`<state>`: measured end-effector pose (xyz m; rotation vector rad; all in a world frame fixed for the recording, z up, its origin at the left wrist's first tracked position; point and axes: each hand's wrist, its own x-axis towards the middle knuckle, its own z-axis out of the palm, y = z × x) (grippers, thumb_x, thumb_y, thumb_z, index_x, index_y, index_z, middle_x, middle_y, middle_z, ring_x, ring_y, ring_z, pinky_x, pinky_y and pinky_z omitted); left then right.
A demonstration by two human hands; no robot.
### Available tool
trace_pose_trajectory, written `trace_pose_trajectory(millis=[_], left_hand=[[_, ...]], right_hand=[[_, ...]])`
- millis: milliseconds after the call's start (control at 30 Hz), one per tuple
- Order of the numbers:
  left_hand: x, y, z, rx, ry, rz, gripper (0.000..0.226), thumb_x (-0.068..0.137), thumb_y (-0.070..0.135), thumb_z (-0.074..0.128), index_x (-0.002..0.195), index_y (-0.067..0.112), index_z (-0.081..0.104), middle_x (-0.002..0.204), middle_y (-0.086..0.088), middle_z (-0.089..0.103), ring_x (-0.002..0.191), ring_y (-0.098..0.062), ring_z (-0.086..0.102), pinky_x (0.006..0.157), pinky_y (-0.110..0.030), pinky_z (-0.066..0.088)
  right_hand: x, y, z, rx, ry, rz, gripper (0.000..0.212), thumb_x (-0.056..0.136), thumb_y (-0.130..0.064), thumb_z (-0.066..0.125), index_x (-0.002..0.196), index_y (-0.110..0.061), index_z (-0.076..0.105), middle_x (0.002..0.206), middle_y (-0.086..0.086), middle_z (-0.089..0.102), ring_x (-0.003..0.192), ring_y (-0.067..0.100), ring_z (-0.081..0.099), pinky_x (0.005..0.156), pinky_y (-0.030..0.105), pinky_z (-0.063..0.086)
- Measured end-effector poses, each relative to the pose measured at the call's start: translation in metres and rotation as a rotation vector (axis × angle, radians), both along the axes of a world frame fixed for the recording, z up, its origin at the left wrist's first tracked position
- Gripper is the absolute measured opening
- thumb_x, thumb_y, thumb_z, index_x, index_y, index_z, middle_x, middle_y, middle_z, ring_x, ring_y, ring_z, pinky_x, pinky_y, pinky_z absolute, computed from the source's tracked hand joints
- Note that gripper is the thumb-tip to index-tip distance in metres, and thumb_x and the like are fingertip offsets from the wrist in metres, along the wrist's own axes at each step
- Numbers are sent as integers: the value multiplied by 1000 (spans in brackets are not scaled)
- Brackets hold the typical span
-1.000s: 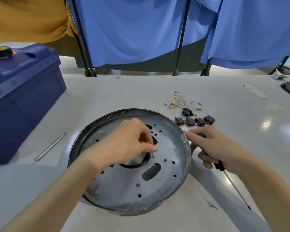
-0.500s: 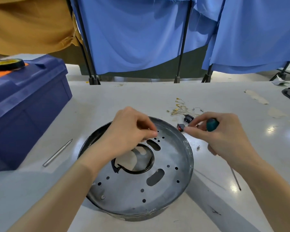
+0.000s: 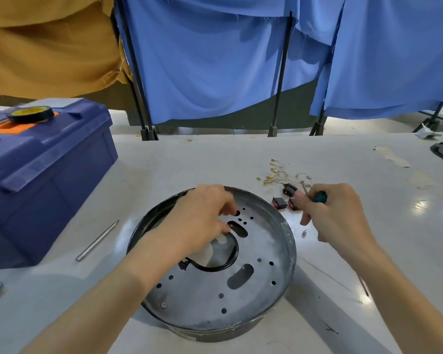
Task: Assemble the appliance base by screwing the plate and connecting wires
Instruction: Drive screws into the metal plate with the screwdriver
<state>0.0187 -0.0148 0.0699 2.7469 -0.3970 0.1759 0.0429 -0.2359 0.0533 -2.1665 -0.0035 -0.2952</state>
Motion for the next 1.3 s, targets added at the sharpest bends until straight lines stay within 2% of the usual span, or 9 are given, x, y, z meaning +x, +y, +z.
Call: trace_pose_trajectory(millis=[133, 200, 267, 433, 600, 867, 1033, 1133, 1300], left_hand=[[1, 2, -20, 338, -3, -51, 30, 87, 30, 70, 111, 22, 54, 112, 7, 46, 108, -12, 43, 75, -26, 37], [0, 1, -25, 422, -75, -72, 27, 90, 31, 65, 111, 22, 50, 112, 8, 44, 106, -12, 42, 68, -27, 33], [1, 0, -27, 494, -145, -80, 19, 96, 30, 57, 112, 21, 50, 112, 7, 46, 106, -13, 46, 64, -28, 31], [4, -6, -28, 686, -109, -107, 3, 97, 13, 51, 95, 15, 52, 102, 1, 42, 99, -21, 49, 54, -30, 23], [1, -13, -26, 702, -94, -102, 24, 90, -5, 50, 82, 14, 38, 93, 0, 26, 83, -18, 28, 48, -29, 10], [-2, -18, -28, 699, -64, -51, 32, 84, -10, 57, 80, 15, 37, 93, -1, 28, 82, -18, 28, 47, -27, 10], [-4, -19, -21, 657, -66, -36, 32, 87, -9, 47, 74, 14, 30, 91, -1, 28, 81, -20, 27, 48, -28, 10], [-6, -16, -21, 644, -79, -42, 26, 87, -8, 47, 78, 14, 35, 92, -1, 28, 82, -21, 28, 49, -28, 11], [-2, -9, -18, 550, -45, -29, 4, 96, 12, 54, 94, 13, 56, 98, 4, 42, 102, -21, 51, 64, -33, 35]], right_hand=[[9, -1, -22, -68, 201, 36, 36, 96, -23, 60, 67, -1, 62, 51, 0, 66, 27, 19, 46, 40, 23, 41], [10, 4, -27, -58, 297, 75, 38, 95, -19, 61, 65, 4, 55, 39, 2, 51, 25, 20, 44, 35, 19, 36], [12, 9, -30, 5, 362, 102, 30, 94, -14, 61, 68, -5, 51, 41, 4, 35, 25, 19, 36, 34, 16, 31], [12, 15, -34, 131, 462, 114, 21, 91, -4, 59, 72, -8, 51, 50, 5, 33, 35, 17, 25, 39, 20, 29], [9, 17, -35, 88, 396, 106, 21, 91, -6, 61, 71, -7, 56, 60, 10, 36, 46, 20, 28, 42, 26, 31], [7, 17, -35, 140, 407, 84, 28, 92, -7, 63, 82, 18, 58, 62, 12, 44, 44, 21, 35, 36, 20, 38], [7, 17, -36, 125, 407, 81, 27, 92, -8, 63, 74, 10, 56, 62, 12, 43, 48, 22, 37, 42, 27, 41], [6, 15, -36, 144, 414, 86, 23, 91, -7, 62, 69, -3, 55, 52, 8, 40, 38, 21, 34, 42, 26, 41], [5, 9, -33, 137, 395, 67, 30, 95, -16, 61, 74, 5, 60, 51, 18, 53, 27, 18, 37, 43, 33, 52]])
